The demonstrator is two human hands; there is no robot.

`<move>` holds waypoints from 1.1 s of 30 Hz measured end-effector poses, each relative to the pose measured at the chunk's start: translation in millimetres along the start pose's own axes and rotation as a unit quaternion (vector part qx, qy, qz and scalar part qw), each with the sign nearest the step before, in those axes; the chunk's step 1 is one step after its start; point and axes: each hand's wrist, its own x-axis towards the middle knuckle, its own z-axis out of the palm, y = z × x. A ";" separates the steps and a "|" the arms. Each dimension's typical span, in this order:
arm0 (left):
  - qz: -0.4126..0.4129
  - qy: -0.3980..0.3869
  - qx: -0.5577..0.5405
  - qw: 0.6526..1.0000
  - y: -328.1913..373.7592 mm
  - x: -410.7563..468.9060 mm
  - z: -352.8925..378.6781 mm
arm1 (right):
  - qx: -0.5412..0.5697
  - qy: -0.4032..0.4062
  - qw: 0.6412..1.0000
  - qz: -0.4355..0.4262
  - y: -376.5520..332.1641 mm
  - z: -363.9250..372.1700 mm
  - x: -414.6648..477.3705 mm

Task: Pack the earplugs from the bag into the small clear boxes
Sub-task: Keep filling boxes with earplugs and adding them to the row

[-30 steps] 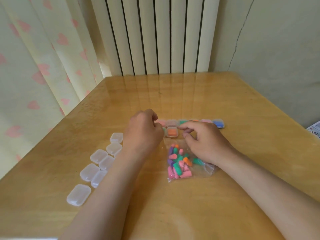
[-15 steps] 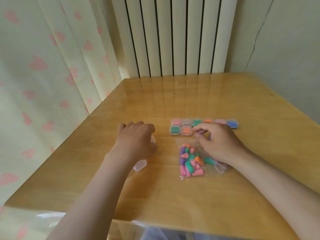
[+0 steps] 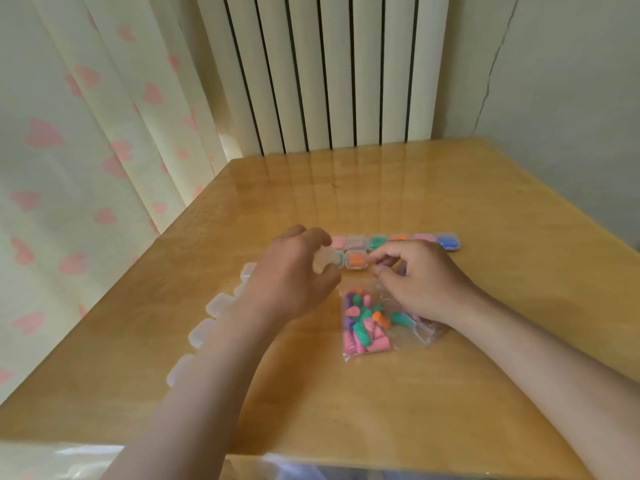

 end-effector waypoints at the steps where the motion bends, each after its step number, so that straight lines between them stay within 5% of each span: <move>1: 0.026 0.012 -0.025 0.999 6.7 2.6 5.9 | 0.037 0.001 0.999 0.009 0.0 -1.5 -0.3; 7: 0.116 0.069 -0.130 0.982 38.9 18.6 34.6 | 0.290 0.008 0.955 0.069 -5.6 -23.2 -2.8; 17: 0.168 0.085 -0.209 0.960 36.7 20.7 49.2 | 0.309 -0.021 0.950 0.048 4.7 -29.1 -1.1; 23: 0.146 0.103 -0.244 0.953 36.0 15.9 45.4 | 0.298 -0.008 0.953 0.046 5.5 -28.1 -0.9; 33: -0.027 0.111 -0.407 0.906 44.2 13.9 37.3 | 0.295 -0.030 0.955 0.026 4.2 -29.0 -3.1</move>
